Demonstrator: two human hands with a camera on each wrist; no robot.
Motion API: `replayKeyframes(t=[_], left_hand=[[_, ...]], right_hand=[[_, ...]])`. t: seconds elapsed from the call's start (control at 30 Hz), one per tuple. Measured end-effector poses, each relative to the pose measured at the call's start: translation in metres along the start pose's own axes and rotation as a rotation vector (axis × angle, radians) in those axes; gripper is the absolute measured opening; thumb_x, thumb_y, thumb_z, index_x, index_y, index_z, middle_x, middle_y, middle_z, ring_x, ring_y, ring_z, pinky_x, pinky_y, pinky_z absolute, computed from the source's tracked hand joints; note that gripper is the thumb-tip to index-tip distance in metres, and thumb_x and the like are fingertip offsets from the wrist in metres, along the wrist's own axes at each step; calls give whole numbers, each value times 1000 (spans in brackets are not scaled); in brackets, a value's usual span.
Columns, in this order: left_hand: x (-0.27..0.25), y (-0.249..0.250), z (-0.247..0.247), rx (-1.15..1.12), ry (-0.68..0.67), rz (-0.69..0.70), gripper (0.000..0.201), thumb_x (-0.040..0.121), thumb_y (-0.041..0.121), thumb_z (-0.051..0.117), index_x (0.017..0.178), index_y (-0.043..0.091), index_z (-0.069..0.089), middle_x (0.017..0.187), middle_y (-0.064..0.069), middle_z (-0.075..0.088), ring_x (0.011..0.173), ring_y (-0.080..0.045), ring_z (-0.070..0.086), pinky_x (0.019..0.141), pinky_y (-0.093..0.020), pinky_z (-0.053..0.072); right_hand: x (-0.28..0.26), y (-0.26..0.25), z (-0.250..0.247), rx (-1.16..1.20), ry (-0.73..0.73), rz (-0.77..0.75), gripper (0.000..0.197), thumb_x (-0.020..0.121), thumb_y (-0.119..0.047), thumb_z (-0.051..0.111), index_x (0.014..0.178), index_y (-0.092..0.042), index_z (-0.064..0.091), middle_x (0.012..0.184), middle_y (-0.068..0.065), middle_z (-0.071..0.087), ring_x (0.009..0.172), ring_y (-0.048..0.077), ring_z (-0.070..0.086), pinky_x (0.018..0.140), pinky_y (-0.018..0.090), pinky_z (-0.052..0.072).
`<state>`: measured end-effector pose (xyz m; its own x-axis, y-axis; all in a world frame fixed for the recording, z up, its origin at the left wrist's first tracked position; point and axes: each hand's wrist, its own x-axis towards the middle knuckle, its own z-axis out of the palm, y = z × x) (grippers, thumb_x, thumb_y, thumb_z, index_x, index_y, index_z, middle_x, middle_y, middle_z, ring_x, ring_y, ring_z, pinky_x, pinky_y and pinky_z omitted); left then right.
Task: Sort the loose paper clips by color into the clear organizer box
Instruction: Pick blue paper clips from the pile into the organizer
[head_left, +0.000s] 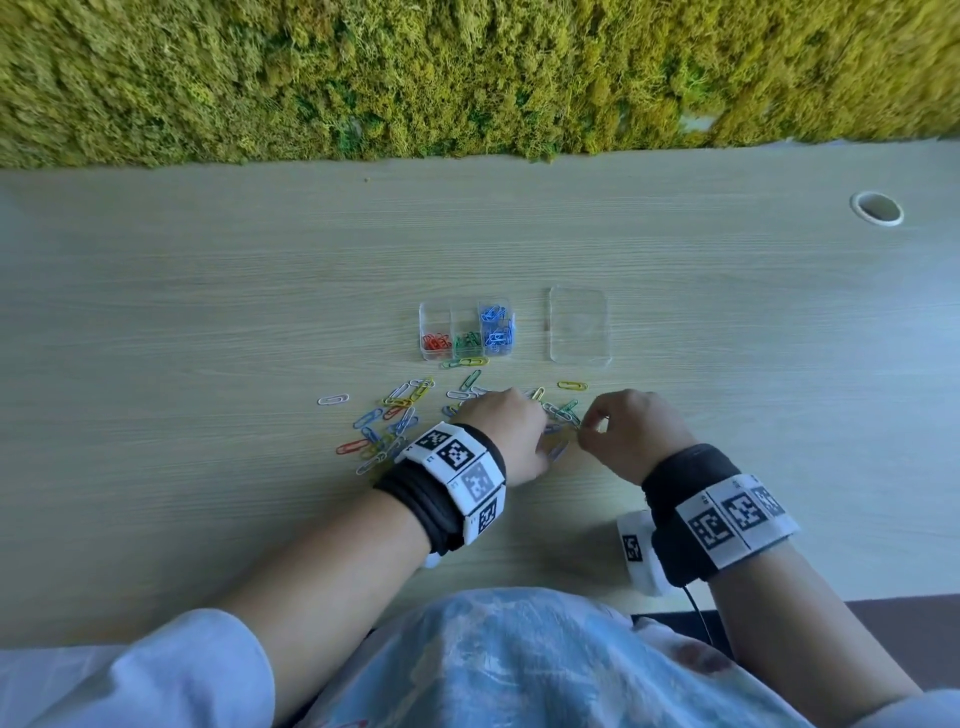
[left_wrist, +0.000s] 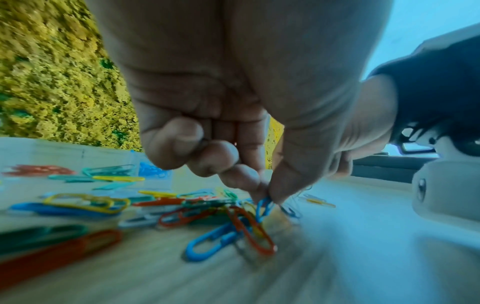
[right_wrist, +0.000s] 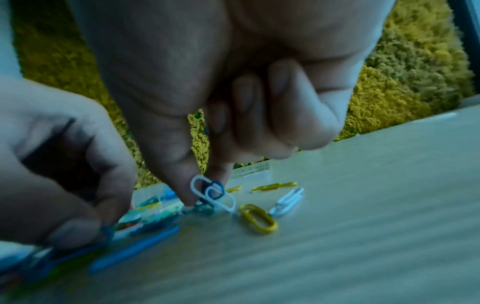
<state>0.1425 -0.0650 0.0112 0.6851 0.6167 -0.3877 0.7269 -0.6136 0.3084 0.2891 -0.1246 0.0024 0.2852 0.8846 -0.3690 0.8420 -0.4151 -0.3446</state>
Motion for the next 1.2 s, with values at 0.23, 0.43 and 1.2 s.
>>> replayKeyframes(t=[0.23, 0.43, 1.2], left_hand=[[2, -25, -4, -534, 96, -102, 5, 77, 17, 65, 73, 19, 68, 72, 8, 67, 67, -10, 62, 65, -22, 52], [5, -31, -5, -1157, 11, -218, 17, 83, -2, 58, 73, 10, 51, 68, -10, 64, 55, -17, 62, 44, -23, 49], [8, -18, -10, -834, -46, -79, 15, 84, 35, 67, 72, 27, 65, 39, 21, 47, 39, 6, 42, 55, -21, 38]], right_hand=[[-1, 11, -15, 646, -19, 54, 12, 85, -13, 64, 74, -11, 66, 48, -11, 53, 46, 8, 43, 49, 19, 36], [-8, 11, -20, 1277, -170, 153, 16, 92, -4, 52, 77, -8, 57, 68, 7, 59, 59, 16, 51, 53, 21, 44], [-9, -3, -16, 1306, -201, 80, 14, 91, -6, 56, 78, -9, 62, 72, 1, 66, 61, 8, 58, 53, 14, 48]])
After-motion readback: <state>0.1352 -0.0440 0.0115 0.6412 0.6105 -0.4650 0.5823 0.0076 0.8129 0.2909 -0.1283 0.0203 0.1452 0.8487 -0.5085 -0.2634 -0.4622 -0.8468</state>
